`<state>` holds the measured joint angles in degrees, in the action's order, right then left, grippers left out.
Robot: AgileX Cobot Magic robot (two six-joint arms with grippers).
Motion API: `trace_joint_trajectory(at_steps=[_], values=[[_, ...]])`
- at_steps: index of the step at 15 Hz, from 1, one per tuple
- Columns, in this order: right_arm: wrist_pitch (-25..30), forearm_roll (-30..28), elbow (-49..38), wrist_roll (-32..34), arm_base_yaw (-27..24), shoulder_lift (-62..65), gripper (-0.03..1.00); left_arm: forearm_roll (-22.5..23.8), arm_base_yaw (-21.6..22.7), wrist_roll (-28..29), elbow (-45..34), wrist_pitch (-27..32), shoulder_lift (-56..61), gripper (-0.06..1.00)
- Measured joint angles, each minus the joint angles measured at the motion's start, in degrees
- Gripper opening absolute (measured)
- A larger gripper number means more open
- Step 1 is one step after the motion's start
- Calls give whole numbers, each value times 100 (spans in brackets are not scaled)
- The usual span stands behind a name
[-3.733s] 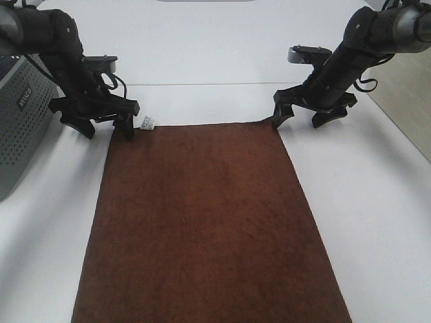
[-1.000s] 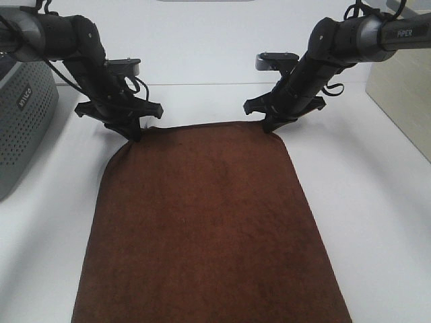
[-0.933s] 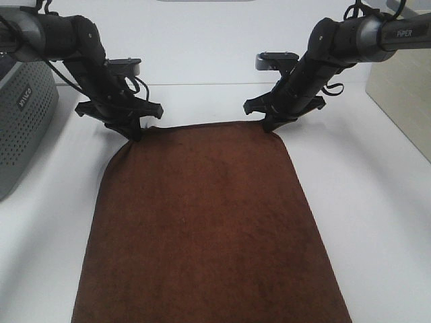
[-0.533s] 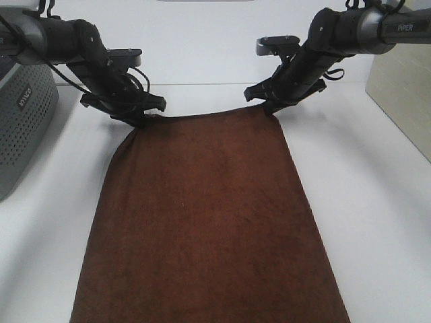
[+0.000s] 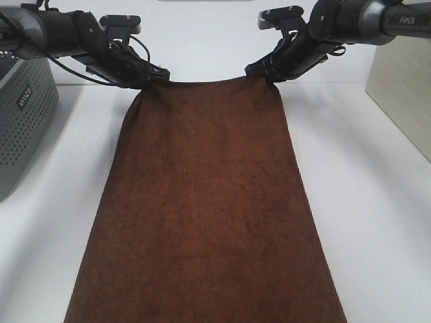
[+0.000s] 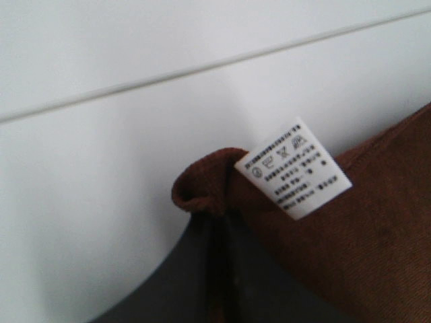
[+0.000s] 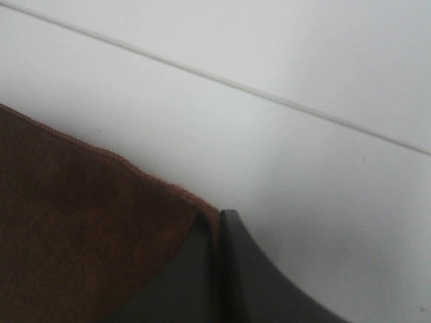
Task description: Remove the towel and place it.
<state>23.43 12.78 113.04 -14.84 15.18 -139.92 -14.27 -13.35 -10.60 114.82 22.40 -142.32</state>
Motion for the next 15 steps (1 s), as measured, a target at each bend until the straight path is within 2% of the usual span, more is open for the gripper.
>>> trace_joint_trajectory(at_steps=[3, 8, 15], values=[[-476, 0, 132, 0, 0, 6, 1, 6, 0, -17, 86, -670, -23, 1], [-842, 0, 160, -103, 0, -11, 1, 23, 0, -258, 86, -871, -23, 1], [-1450, 0, 160, -201, 0, -11, 1, 46, 0, -281, 86, -1306, -23, 1]])
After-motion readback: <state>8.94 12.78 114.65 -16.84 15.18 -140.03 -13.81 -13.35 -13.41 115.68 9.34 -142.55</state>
